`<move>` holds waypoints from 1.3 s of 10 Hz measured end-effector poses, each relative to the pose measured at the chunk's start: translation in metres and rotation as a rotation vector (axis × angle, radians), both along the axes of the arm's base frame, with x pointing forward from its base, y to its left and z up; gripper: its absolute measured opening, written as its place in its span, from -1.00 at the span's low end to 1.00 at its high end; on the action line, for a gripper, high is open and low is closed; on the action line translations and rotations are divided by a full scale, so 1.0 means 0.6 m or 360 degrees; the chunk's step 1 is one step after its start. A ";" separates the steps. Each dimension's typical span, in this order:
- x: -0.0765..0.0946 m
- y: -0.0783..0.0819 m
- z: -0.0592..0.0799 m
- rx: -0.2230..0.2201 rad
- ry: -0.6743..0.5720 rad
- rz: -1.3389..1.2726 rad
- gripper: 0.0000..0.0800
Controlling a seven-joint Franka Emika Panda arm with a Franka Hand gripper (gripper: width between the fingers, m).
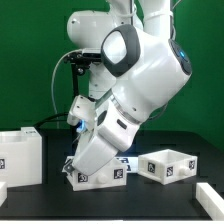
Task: Assemble drawer
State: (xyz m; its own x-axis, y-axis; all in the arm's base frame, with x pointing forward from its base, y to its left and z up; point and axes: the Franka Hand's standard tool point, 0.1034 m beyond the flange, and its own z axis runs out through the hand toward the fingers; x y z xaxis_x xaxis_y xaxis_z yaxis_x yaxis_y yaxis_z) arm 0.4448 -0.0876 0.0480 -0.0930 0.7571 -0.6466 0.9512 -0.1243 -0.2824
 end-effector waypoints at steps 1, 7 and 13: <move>0.000 0.000 0.000 0.0001 0.0003 0.0002 0.62; 0.001 0.005 -0.003 -0.0137 -0.0328 -0.0339 0.62; 0.013 -0.011 -0.016 0.0032 -0.0473 0.0072 0.62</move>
Offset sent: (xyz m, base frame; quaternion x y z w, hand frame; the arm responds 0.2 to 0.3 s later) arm 0.0012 -0.0003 0.0006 -0.0034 0.0002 0.1899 0.9818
